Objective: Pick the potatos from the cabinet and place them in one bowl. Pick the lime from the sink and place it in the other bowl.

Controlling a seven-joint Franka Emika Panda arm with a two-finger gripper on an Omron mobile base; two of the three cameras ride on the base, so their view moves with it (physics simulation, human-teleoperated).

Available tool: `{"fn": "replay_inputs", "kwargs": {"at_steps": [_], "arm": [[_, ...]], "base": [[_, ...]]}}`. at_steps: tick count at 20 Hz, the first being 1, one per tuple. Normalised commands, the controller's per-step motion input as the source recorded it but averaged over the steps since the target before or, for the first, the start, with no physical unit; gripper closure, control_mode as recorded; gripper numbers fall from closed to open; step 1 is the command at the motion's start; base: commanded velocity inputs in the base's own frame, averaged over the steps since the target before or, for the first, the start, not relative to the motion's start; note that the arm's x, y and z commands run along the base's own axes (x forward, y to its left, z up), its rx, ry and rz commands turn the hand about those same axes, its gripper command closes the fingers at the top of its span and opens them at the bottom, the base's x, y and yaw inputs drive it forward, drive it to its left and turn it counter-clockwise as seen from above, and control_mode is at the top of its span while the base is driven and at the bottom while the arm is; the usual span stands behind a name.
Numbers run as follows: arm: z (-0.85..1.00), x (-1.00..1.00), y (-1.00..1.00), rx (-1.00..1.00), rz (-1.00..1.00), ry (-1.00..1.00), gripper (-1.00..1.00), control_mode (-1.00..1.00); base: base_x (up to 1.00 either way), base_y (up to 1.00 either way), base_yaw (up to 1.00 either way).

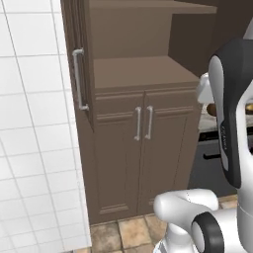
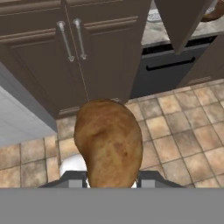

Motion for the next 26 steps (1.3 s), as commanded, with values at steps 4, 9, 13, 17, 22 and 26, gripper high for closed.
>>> {"fn": "replay_inputs", "kwargs": {"at_steps": [4,9,13,17,22,26], "arm": [[0.00,0.00,0.00,0.00,0.00,0.00,1.00,1.00],[0.00,0.00,0.00,0.00,0.00,0.00,1.00,1.00],[0.00,0.00,0.00,0.00,0.00,0.00,1.00,1.00],[0.00,0.00,0.00,0.00,0.00,0.00,1.00,1.00],[0.00,0.00,0.00,0.00,0.00,0.00,1.00,1.00],[0.00,0.00,0.00,0.00,0.00,0.00,1.00,1.00]], "base": [[-0.19,-0.56,0.00],[-0.23,-0.65,0.00],[-0.23,-0.68,0.00],[-0.18,-0.67,0.00],[-0.05,-0.68,0.00],[0.00,-0.67,0.00]]}}
